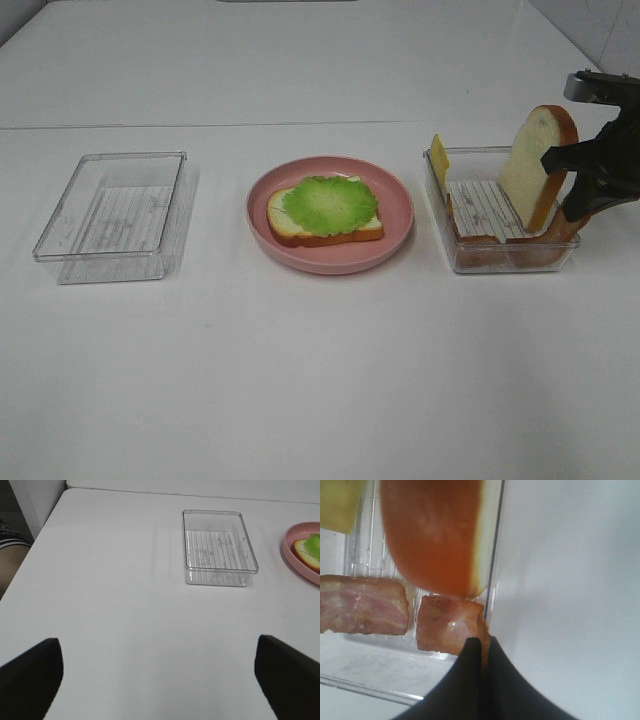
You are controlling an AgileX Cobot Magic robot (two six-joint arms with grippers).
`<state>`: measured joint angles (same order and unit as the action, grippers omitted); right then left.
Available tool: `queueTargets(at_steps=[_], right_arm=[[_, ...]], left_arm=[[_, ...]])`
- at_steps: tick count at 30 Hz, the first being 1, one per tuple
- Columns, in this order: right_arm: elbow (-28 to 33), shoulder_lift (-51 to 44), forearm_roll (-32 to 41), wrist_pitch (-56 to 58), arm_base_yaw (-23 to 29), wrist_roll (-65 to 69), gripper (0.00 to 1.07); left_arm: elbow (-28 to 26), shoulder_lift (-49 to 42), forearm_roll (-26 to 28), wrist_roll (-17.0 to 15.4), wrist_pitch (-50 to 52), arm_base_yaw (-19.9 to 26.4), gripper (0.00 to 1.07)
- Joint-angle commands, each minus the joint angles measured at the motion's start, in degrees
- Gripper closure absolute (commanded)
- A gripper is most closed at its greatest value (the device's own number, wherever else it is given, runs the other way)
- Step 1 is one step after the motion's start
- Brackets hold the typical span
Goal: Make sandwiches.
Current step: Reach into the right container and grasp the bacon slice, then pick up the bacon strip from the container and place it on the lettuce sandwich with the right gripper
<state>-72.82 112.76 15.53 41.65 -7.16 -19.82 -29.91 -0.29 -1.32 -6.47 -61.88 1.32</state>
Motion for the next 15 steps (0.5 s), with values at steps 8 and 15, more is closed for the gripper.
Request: queueTargets(at_steps=[8, 15], right_arm=[[-0.2, -4.9, 0.2, 2.1, -0.1, 2.2, 1.07], [-0.2, -12.8, 0.1, 5.6, -0.1, 5.3, 1.07]], left_arm=[[-0.1, -0.6, 0.2, 0.2, 0.5, 0.1, 0.1], [-0.1, -0.6, 0.2, 0.2, 0.5, 0.1, 0.1]])
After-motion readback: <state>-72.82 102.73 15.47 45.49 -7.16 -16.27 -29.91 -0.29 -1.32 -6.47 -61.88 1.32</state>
